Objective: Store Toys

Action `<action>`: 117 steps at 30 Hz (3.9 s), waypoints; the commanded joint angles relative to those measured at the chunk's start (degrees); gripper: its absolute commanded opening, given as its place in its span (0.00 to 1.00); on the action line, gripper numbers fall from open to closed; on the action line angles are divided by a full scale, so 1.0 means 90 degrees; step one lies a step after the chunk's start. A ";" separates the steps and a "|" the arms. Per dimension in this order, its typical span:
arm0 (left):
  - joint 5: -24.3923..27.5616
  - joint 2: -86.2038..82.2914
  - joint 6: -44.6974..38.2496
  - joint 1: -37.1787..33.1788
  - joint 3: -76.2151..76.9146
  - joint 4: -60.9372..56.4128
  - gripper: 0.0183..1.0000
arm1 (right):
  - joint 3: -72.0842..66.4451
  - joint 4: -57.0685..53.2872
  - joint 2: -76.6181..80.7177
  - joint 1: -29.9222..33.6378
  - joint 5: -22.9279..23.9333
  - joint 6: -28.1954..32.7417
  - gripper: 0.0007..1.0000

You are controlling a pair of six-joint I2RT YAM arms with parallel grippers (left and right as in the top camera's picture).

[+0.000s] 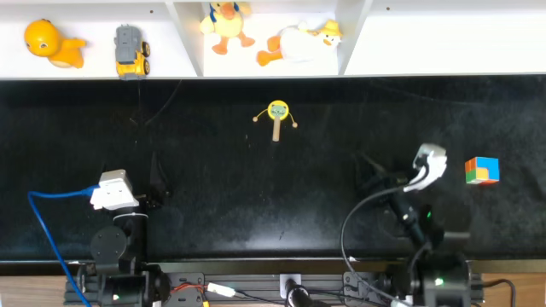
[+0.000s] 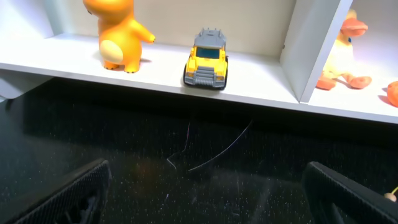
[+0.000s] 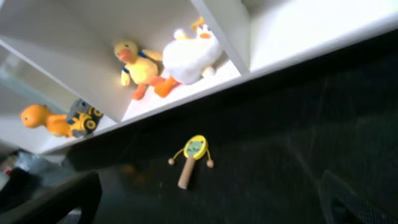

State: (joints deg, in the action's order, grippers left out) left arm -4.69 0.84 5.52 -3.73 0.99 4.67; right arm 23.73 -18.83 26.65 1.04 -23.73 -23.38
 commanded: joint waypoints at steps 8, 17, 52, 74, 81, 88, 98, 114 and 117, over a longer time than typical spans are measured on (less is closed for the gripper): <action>0.0083 -0.0075 -0.0134 0.0007 -0.0058 -0.0015 1.00 | 0.2152 -0.0896 0.2499 -0.0605 0.0015 0.2038 0.98; 0.0083 -0.0075 -0.0134 0.0007 -0.0058 -0.0012 1.00 | 0.3215 -0.1311 0.4340 -0.2397 0.1360 0.2161 0.96; 0.0083 -0.0075 -0.0134 0.0007 -0.0058 -0.0012 1.00 | 0.4073 -0.0265 0.8068 -0.4216 0.2492 0.0119 0.72; 0.0083 -0.0075 -0.0134 0.0007 -0.0058 -0.0012 1.00 | 0.5685 -0.1338 0.9651 -0.4274 0.2856 -0.0005 0.48; 0.0083 -0.0075 -0.0136 0.0007 -0.0058 -0.0012 1.00 | 0.5685 -0.1651 0.9675 -0.4272 0.2866 0.0007 0.37; 0.0083 -0.0075 -0.0134 0.0007 -0.0058 -0.0015 1.00 | 0.5685 -0.1851 0.9675 -0.4265 0.2912 0.0034 0.31; 0.0083 -0.0075 -0.0134 0.0007 -0.0058 -0.0012 1.00 | 0.5685 -0.2229 0.9683 -0.4109 0.2922 0.0185 0.23; 0.0083 -0.0075 -0.0134 0.0007 -0.0058 -0.0012 1.00 | 0.5678 -0.2404 0.9695 -0.4112 0.2900 0.0267 0.06; 0.0085 -0.0075 -0.0136 0.0007 -0.0058 -0.0012 1.00 | 0.5678 -0.2412 0.9692 -0.4112 0.2900 0.0265 0.04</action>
State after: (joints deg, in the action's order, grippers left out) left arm -4.69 0.84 5.52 -3.73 0.99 4.69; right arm 75.66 -39.68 111.87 -36.03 3.33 -20.78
